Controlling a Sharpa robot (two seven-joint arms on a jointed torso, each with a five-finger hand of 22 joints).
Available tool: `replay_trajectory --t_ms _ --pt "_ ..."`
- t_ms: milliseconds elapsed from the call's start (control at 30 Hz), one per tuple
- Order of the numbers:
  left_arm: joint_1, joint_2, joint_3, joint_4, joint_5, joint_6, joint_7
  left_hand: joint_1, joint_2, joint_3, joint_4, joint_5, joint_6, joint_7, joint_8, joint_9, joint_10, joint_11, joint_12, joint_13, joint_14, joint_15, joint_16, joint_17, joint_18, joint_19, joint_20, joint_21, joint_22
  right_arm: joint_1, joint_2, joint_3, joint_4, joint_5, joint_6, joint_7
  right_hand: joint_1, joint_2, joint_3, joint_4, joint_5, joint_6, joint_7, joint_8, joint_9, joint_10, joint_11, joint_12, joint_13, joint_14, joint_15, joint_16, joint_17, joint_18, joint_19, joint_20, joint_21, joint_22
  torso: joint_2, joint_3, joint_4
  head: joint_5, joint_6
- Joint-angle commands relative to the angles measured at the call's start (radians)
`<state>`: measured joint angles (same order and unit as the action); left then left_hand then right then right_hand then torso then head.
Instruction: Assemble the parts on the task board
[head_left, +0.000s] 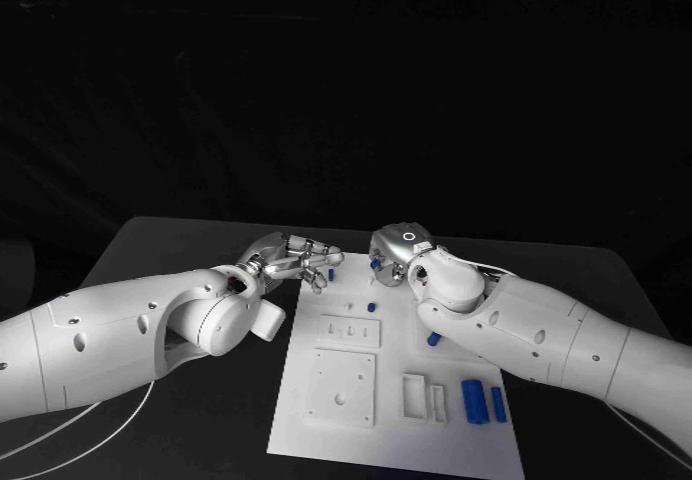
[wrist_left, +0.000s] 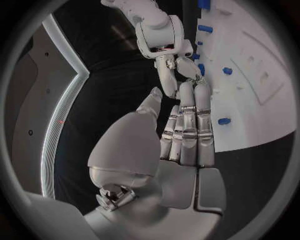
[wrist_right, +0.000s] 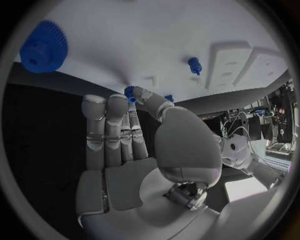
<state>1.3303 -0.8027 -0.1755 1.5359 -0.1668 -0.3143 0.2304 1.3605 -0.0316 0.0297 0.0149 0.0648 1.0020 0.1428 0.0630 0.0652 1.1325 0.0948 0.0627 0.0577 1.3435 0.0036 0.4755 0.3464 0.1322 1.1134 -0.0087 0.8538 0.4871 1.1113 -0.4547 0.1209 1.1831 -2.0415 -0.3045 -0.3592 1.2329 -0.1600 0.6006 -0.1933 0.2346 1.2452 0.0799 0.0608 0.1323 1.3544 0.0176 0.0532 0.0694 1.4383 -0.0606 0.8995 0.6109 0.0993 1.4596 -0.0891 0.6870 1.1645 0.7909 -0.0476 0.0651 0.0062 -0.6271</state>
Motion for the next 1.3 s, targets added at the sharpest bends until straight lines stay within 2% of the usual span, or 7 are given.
replay_trajectory --t_ms 33,267,400,533,733,1100,1300 --pt "0.002 0.002 0.001 0.001 -0.003 0.015 0.004 0.000 0.000 0.000 -0.002 0.003 -0.008 0.000 0.000 0.000 -0.006 0.002 -0.004 0.001 0.002 0.003 -0.005 0.001 0.014 0.009 0.000 0.006 -0.001 -0.003 0.001 -0.002 0.001 0.006 0.021 0.012 0.009 0.002 -0.003 0.001 -0.007 -0.001 -0.001 0.003 0.001 -0.004 0.004 0.007 -0.001 -0.002 -0.004 -0.004 0.001 0.008 0.026 0.000 -0.005 0.002 -0.001 -0.0008 -0.0008 0.001 -0.002" --pt "0.002 0.003 0.001 -0.001 -0.003 0.015 0.003 0.000 0.000 0.000 -0.002 0.003 -0.008 0.000 0.000 0.000 -0.006 0.002 -0.004 0.001 0.002 0.003 -0.005 0.001 0.014 0.009 0.000 0.006 -0.001 -0.003 0.002 -0.005 -0.008 0.007 0.013 -0.004 0.000 -0.015 0.005 0.008 -0.063 -0.046 0.009 0.001 -0.016 -0.052 0.020 0.006 -0.006 -0.003 0.008 -0.009 -0.001 0.010 0.023 0.008 -0.032 -0.002 0.000 -0.0011 -0.0015 0.000 -0.001" --pt "0.002 0.003 0.001 -0.003 -0.003 0.015 0.002 0.000 -0.001 -0.001 -0.002 0.003 -0.010 0.000 -0.001 0.000 -0.008 0.003 -0.004 0.001 0.001 0.004 -0.006 0.001 0.013 0.008 0.000 0.009 -0.006 -0.003 0.003 -0.006 -0.016 0.013 -0.006 -0.004 -0.023 -0.101 -0.029 0.027 -0.188 -0.178 0.044 0.000 -0.066 -0.214 0.066 0.005 -0.010 -0.016 0.036 -0.045 -0.023 0.038 0.001 0.032 -0.193 -0.081 0.000 -0.0012 -0.0022 0.002 0.001" --pt "0.002 0.003 0.001 -0.010 -0.003 0.013 0.002 0.000 -0.003 -0.001 -0.002 0.003 -0.010 0.001 0.000 0.000 -0.009 0.004 -0.004 0.001 0.000 0.005 -0.007 0.001 0.013 0.007 0.001 0.008 -0.006 -0.003 0.002 -0.007 -0.015 0.016 -0.025 -0.005 0.040 -0.094 -0.181 0.064 -0.189 -0.227 -0.010 0.002 -0.068 -0.302 0.084 0.007 -0.009 0.004 0.049 -0.104 -0.061 0.065 0.026 0.053 -0.274 -0.154 0.000 0.0006 -0.0029 0.003 0.003" --pt "0.003 0.002 0.001 -0.020 -0.003 0.011 0.002 0.000 -0.003 0.000 -0.002 0.003 -0.011 0.001 0.000 0.000 -0.010 0.004 -0.004 0.001 -0.001 0.005 -0.008 0.000 0.014 0.006 0.001 0.008 -0.007 -0.003 -0.019 -0.007 0.010 0.025 -0.065 0.002 0.064 -0.095 -0.195 0.087 -0.187 -0.220 -0.014 0.004 -0.067 -0.266 0.073 0.009 -0.008 0.013 0.043 -0.117 -0.065 0.062 0.045 0.050 -0.302 -0.185 -0.001 -0.0002 -0.0029 -0.001 0.007" --pt "0.005 -0.003 0.001 -0.033 -0.001 0.003 0.004 0.002 -0.008 0.004 0.002 0.003 -0.011 0.000 0.000 0.000 -0.014 0.004 -0.004 0.001 -0.003 0.009 -0.056 -0.026 0.011 0.013 0.005 -0.034 -0.049 0.001 -0.153 0.014 0.112 0.203 -0.204 0.144 0.035 -0.094 0.098 0.021 -0.056 -0.099 0.029 0.002 -0.064 -0.083 0.039 0.007 -0.007 -0.006 0.022 -0.051 -0.027 0.024 0.013 0.026 -0.130 -0.050 -0.008 0.0041 -0.0179 -0.005 0.023" --pt "0.005 -0.008 0.001 -0.032 -0.001 0.002 0.004 0.004 -0.010 0.005 0.002 0.003 -0.013 0.000 0.000 0.000 -0.016 0.005 -0.004 0.001 0.003 0.010 -0.071 -0.031 0.011 0.026 0.006 -0.055 -0.072 0.002 -0.222 0.041 0.143 0.311 -0.175 0.196 -0.003 -0.077 0.074 0.042 -0.076 -0.114 0.026 0.002 -0.066 -0.085 0.036 0.006 -0.007 0.002 0.021 -0.034 -0.015 0.027 0.010 0.027 -0.087 0.002 -0.015 0.0084 -0.0301 -0.003 0.026"
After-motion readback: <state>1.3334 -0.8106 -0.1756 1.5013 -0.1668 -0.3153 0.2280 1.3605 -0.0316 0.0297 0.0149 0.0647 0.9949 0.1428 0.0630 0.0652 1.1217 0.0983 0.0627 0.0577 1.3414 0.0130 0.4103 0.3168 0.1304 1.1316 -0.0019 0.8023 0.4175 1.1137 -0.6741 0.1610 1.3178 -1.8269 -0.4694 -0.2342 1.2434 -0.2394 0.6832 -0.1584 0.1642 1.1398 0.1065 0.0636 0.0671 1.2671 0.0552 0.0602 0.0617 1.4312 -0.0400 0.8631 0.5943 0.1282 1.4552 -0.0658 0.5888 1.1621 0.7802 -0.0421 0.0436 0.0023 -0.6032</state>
